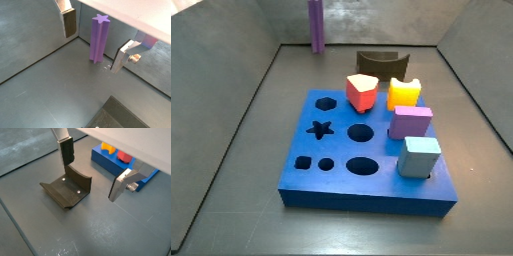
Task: Pick up the star object. Move up. Move to above the board. Insert the star object.
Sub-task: Pick up the star object.
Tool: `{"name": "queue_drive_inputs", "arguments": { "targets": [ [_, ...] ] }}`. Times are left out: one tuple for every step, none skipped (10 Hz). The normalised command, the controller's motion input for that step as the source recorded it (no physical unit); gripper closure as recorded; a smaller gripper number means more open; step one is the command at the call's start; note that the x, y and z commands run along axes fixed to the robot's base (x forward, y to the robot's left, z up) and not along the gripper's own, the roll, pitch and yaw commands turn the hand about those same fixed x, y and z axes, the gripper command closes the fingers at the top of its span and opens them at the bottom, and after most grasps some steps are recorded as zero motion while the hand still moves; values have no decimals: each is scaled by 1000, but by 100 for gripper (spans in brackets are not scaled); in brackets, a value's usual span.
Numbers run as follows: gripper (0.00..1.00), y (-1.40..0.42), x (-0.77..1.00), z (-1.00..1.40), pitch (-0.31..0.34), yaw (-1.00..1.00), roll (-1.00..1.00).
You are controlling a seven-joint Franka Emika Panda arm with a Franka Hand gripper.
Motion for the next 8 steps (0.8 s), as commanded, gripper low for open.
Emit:
{"name": "queue_drive_inputs", "arguments": {
  "targets": [
    [0, 537, -323, 0, 0, 86, 0],
    [0, 654, -580, -46, 0, 260, 0],
    [0, 637, -694, -111, -9, 234, 0],
    [0, 623, -777, -137, -19, 183, 0],
    [0, 614, -731, -120, -11, 223, 0],
    [0, 669, -234, -160, -36, 506, 0],
    [0, 609, -146, -226, -36, 540, 9],
    [0, 626, -171, -214, 0, 520, 7]
  ]
}}
